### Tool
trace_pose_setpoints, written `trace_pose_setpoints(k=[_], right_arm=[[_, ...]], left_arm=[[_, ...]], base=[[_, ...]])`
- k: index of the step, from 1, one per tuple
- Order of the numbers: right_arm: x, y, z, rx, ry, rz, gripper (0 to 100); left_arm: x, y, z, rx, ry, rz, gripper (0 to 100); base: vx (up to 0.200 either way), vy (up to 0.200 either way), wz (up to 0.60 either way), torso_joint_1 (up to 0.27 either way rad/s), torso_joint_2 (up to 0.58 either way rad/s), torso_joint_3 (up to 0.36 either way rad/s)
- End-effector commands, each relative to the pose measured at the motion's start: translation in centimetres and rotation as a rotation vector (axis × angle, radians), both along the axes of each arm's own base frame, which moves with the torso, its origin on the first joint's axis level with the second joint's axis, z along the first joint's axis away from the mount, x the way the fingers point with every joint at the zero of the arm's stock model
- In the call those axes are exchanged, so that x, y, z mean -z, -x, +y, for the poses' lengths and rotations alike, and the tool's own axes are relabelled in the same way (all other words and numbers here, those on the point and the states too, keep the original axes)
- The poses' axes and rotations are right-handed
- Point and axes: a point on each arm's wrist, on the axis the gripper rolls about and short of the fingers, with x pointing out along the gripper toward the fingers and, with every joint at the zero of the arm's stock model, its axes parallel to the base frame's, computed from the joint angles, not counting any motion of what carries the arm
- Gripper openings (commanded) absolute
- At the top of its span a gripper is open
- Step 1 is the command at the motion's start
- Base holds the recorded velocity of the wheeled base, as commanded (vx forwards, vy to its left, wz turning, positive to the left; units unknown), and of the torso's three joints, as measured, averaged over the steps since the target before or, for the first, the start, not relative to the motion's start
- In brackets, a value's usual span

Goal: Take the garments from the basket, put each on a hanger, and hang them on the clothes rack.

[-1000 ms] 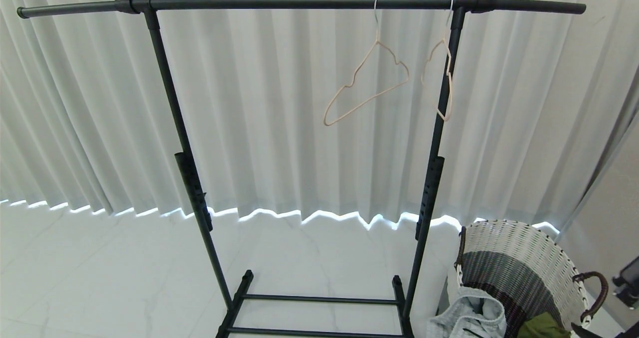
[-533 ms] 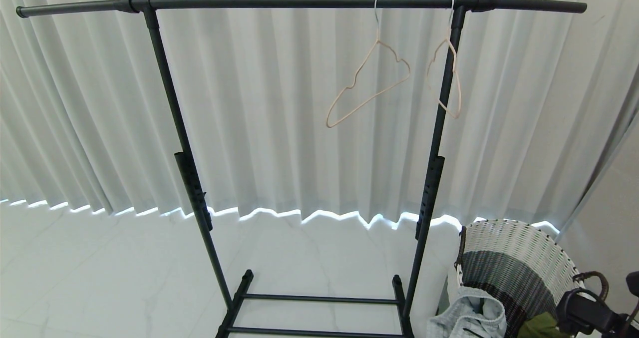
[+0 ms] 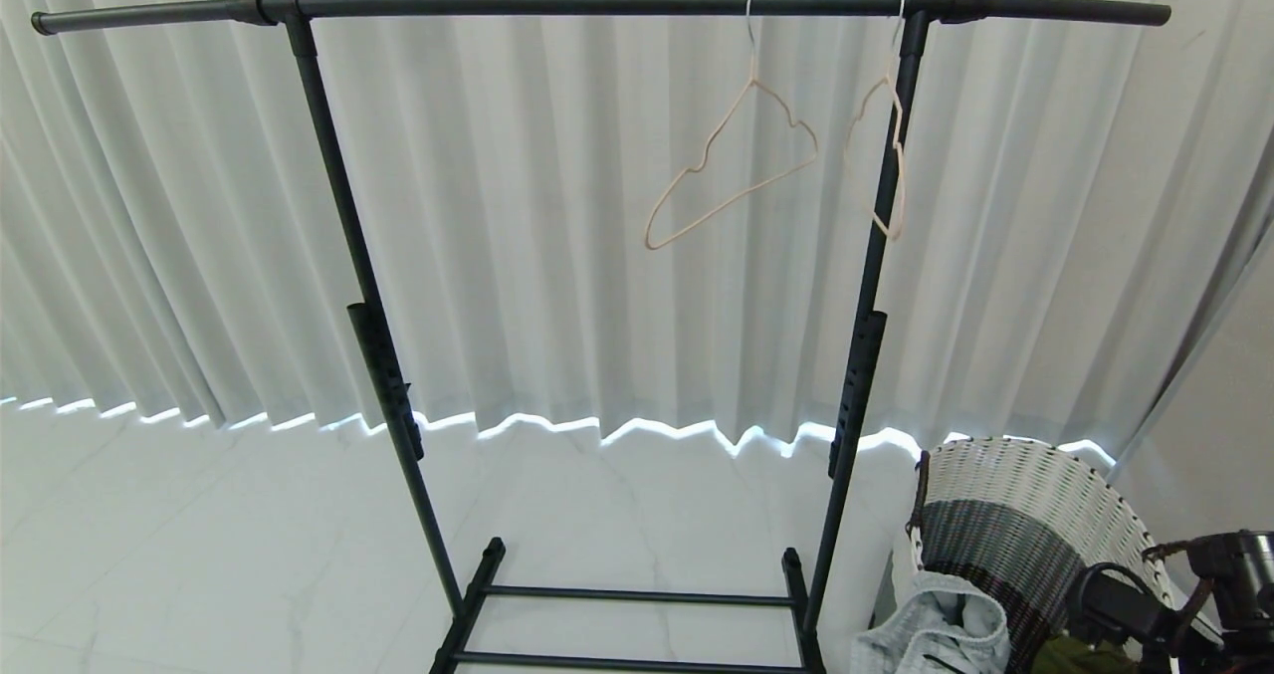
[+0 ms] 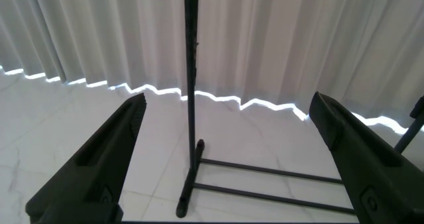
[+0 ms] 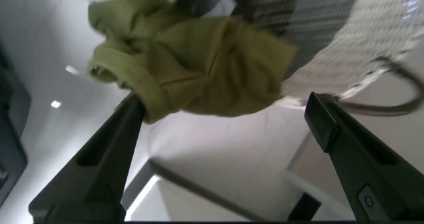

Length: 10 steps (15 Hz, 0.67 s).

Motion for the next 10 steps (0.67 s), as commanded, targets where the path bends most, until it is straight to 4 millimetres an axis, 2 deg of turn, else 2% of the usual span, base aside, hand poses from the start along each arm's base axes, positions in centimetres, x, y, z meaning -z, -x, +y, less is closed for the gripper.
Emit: trace_pose_setpoints(k=[1,6,7,10], right_arm=[[1.34,0.03,-0.25,0.014,-0.005,0.072,100],[1.31,-0.19,-0.32,0.053,-0.026,0.052,100],[1.27,-0.21,-0.32,0.058,-0.03,0.043,0],[1.07,-0.13,-0.28,0.068,-0.035,0.015,0]], left_arm=[[-0.01,0.0,0.0,0.001,0.0,-0.001,100],[-0.01,0.0,0.0,-0.001,-0.002,-0.001,100],[-0.01,-0.01,0.0,-0.001,-0.002,0.001,100],[-0.01,0.0,0.0,-0.001,-0.002,-0.001,100]], base=[[0.0,0.0,0.0,0.0,0.0,0.0],[0.0,0.0,0.0,0.0,0.0,0.0],[0.0,0.0,0.0,0.0,0.0,0.0],[0.0,0.0,0.0,0.0,0.0,0.0]])
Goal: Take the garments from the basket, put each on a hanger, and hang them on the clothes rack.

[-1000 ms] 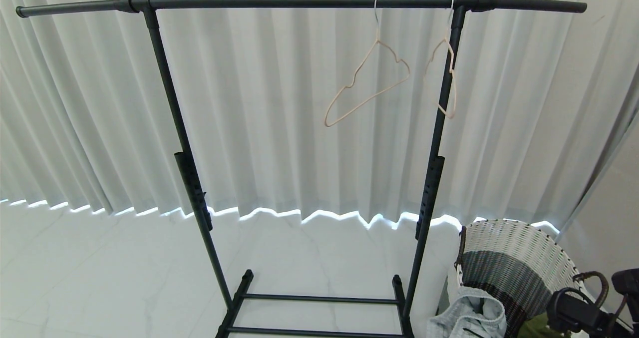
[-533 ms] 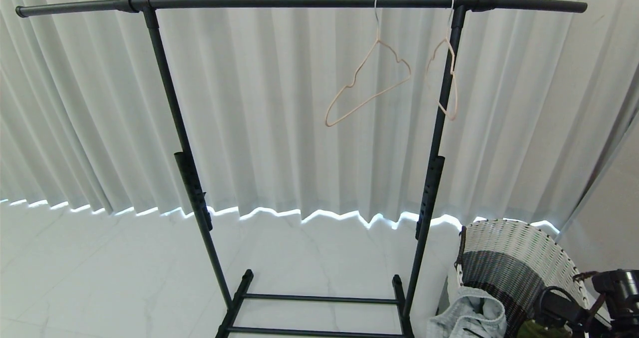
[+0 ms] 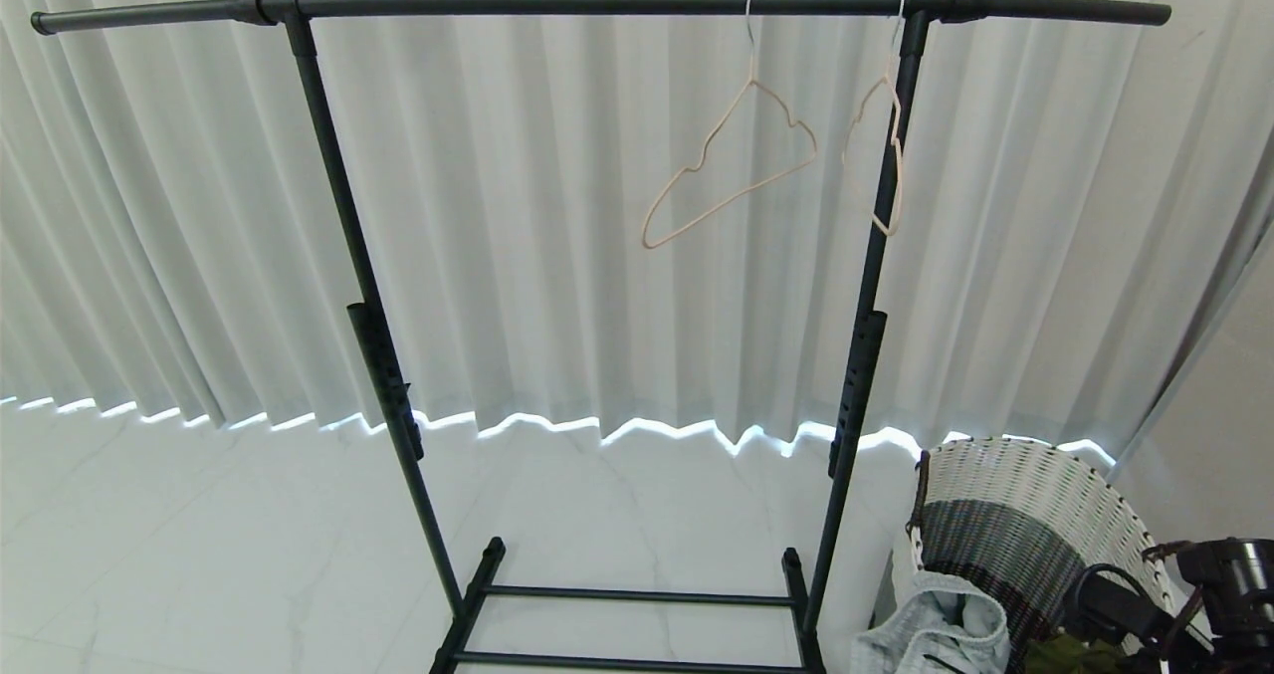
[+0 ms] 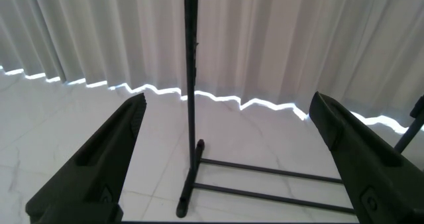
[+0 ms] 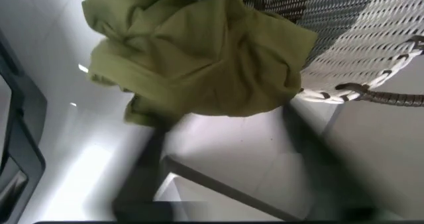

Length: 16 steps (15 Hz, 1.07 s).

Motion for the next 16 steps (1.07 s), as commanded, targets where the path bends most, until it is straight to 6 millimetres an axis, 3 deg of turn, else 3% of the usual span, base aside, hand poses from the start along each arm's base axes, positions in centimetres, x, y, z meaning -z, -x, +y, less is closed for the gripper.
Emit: trace_pose_setpoints(k=[1,6,9,12,14,16], right_arm=[[-0.2,0.5,0.0,0.001,0.002,-0.01,0],[-3.4,2.5,0.0,0.121,0.076,-0.2,0],[-6.5,1.7,-0.8,0.208,0.142,-0.375,0],[-13.1,1.0,-1.3,0.247,0.16,-0.492,0],[-18.6,2.7,-1.0,0.265,0.135,-0.44,0],[-23.3,6.0,-0.5,0.282,0.115,-0.381,0]], left_arm=[[0.0,0.0,0.0,-0.001,0.0,-0.001,100],[0.0,0.0,0.0,0.0,-0.005,0.0,100],[0.0,0.0,0.0,-0.001,-0.003,-0.001,100],[0.0,0.0,0.0,0.0,0.0,0.001,100],[0.0,0.0,0.0,0.0,0.003,-0.001,100],[0.0,0.0,0.0,0.0,0.001,0.001,100]], base=[[0.0,0.0,0.0,0.0,0.0,0.0],[0.0,0.0,0.0,0.0,0.0,0.0],[0.0,0.0,0.0,0.0,0.0,0.0],[0.0,0.0,0.0,0.0,0.0,0.0],[-0.2,0.0,0.0,0.007,0.0,0.002],[-0.2,0.0,0.0,-0.002,0.0,0.0]])
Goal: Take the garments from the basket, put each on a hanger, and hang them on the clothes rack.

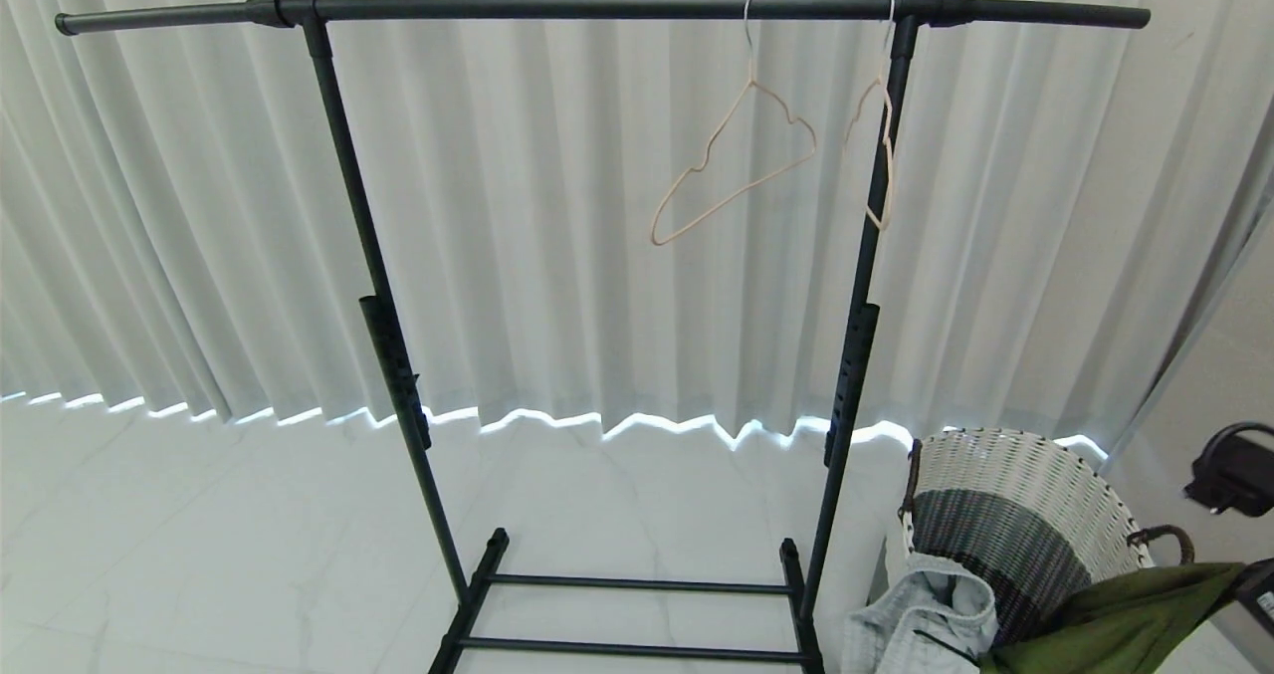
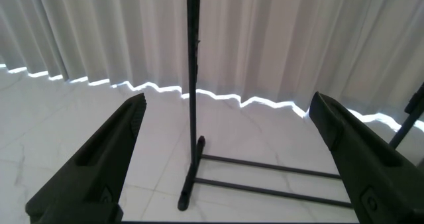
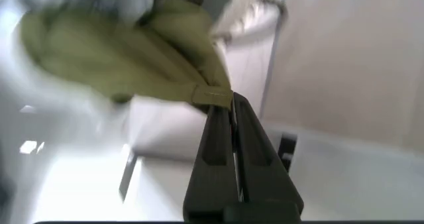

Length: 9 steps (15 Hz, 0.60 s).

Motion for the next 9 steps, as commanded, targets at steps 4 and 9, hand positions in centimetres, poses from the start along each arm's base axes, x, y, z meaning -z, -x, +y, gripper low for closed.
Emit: trace_pose_setpoints(k=[4,9], right_arm=[[-11.5,8.0,1.2,0.023,-0.016,-0.243,0],[-12.0,9.2,2.5,-0.087,-0.079,-0.305,0]], left_arm=[[0.0,0.0,0.0,-0.001,0.001,0.0,100],[0.0,0.0,0.0,0.0,-0.001,-0.001,100]], base=[[-0.2,0.0,0.0,-0.001,0.0,0.002],[-0.04,0.0,0.0,-0.001,0.0,0.0]])
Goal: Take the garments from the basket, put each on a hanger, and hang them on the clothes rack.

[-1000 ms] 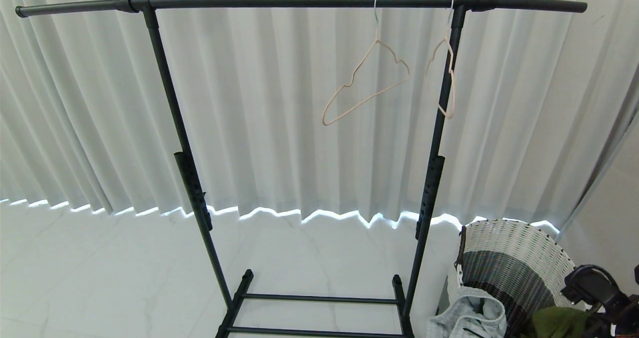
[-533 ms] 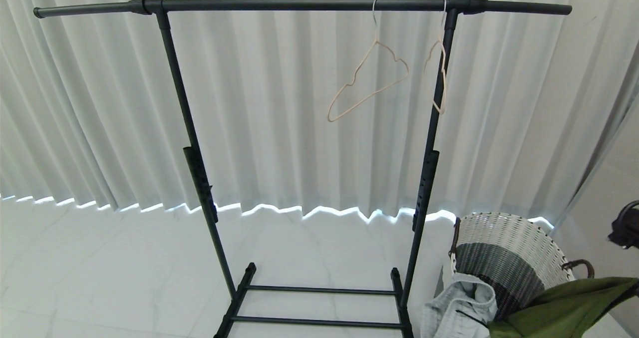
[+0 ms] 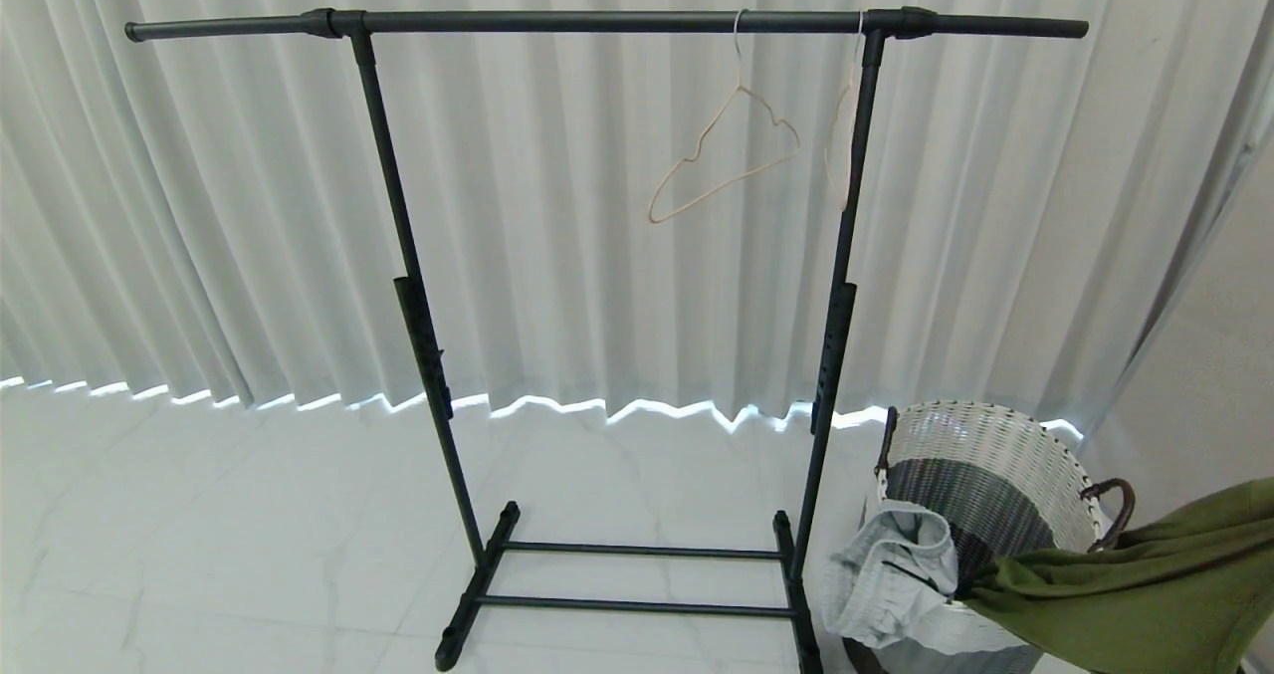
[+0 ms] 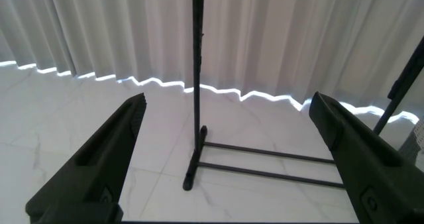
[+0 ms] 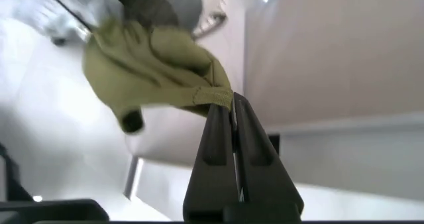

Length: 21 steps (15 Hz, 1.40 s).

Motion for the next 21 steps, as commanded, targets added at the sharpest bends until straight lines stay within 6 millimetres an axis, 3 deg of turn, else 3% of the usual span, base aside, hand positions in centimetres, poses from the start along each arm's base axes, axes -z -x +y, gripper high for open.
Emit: trace_pose_setpoints(k=[1,8,17,18,19,20,21], right_arm=[[-0.3,0.7,0.6,-0.06,-0.025,-0.036,0],[-0.3,0.5,1.6,-0.173,-0.044,-0.033,0],[-0.3,0.3,2.1,-0.236,-0.046,-0.024,0],[-0.9,0.5,2.2,-0.247,-0.049,-0.05,0],[-1.4,0.6,2.2,-0.252,-0.052,-0.071,0],[-1.6,0.7,2.2,-0.263,-0.054,-0.08,0],[-1.8,0.7,2.4,-0.27,-0.074,-0.088,0]], left_arm=[[0.0,0.0,0.0,0.0,0.0,-0.001,100],[0.0,0.0,0.0,0.0,-0.007,-0.001,100],[-0.1,0.0,0.0,0.004,-0.05,-0.004,100],[-1.6,0.2,-0.1,0.053,-0.037,-0.041,100],[-6.1,-0.3,-0.2,0.211,0.037,-0.038,100],[-9.1,-1.3,-0.3,0.25,0.075,-0.027,100],[-13.5,-4.4,-0.6,0.278,0.087,0.029,100]], base=[[0.0,0.0,0.0,0.0,0.0,0.0],[0.0,0.171,0.0,0.001,0.0,0.002],[0.0,0.0,0.0,0.0,0.0,0.0],[0.0,0.0,0.0,0.0,0.0,0.0],[0.0,0.0,0.0,0.0,0.0,0.0],[0.0,0.0,0.0,0.0,0.0,0.0],[0.0,0.0,0.0,0.0,0.0,0.0]])
